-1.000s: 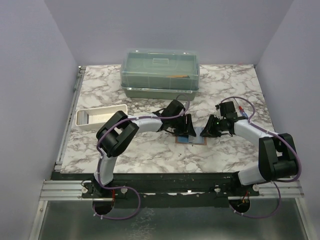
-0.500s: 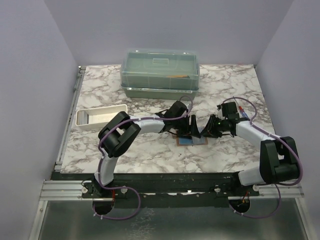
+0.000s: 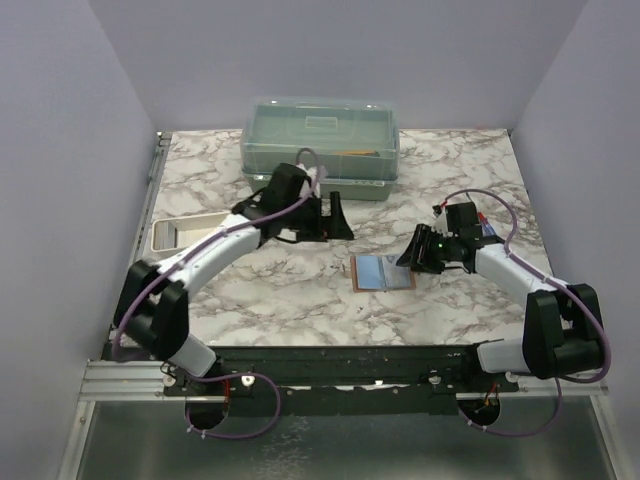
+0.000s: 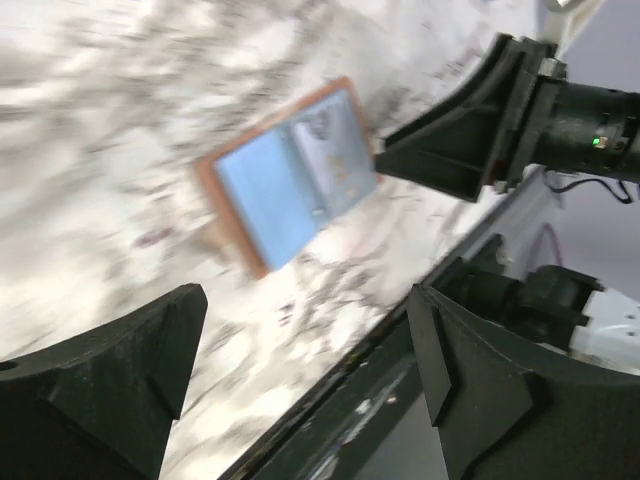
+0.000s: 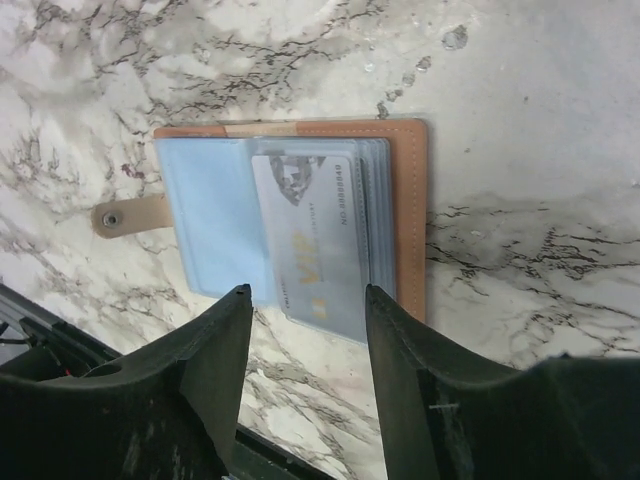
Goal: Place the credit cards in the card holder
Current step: Insert the credit card into the card holder, then pick up the credit card from the storage box, then insert the credit card into the card holder.
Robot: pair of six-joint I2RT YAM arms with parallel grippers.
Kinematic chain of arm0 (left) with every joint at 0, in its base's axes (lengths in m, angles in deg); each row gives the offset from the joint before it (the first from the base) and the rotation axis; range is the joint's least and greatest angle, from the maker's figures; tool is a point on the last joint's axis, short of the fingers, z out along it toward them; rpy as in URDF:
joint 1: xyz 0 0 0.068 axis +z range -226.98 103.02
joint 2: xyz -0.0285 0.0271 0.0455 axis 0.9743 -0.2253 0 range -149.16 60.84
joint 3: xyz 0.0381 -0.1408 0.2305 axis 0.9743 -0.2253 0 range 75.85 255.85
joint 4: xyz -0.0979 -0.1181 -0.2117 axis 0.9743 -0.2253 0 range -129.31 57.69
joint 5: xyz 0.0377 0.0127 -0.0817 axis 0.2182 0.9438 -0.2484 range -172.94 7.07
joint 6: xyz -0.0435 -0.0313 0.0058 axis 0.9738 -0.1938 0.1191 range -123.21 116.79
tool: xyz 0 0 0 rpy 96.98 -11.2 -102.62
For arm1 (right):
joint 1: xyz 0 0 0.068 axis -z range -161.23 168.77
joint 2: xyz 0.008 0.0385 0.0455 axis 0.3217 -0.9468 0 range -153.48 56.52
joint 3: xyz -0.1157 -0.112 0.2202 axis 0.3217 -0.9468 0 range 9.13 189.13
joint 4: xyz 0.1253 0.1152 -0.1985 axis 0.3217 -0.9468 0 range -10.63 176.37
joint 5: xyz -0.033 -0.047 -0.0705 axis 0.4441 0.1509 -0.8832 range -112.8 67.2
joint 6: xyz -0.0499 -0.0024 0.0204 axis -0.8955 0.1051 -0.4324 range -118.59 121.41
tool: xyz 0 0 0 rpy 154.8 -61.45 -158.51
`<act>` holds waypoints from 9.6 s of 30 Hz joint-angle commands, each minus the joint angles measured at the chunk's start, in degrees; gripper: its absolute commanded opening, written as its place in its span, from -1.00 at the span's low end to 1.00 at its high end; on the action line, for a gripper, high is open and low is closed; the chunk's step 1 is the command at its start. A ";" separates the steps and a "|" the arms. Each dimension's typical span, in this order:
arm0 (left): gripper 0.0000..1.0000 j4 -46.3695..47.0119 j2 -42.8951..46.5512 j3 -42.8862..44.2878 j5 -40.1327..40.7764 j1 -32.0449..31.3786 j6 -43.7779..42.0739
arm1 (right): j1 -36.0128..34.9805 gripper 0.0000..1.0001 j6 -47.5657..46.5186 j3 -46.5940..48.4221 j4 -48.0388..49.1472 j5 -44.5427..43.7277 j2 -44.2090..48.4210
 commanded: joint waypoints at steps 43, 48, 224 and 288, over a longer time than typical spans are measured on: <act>0.77 -29.39 -13.09 11.73 57.69 50.42 -27.67 | -19.81 0.17 -0.11 -0.60 2.46 4.02 12.07; 0.69 -29.48 -11.81 12.21 58.43 50.81 -28.10 | -19.81 0.16 -0.10 -0.44 2.37 3.92 11.68; -0.75 14.99 -21.09 -8.52 -0.83 -5.22 5.04 | 1.75 -0.82 0.85 -4.61 18.37 15.82 -14.97; -0.63 14.31 -19.25 -8.69 -2.42 -5.18 3.46 | -2.85 -0.02 6.60 -2.26 -1.15 -4.40 -6.79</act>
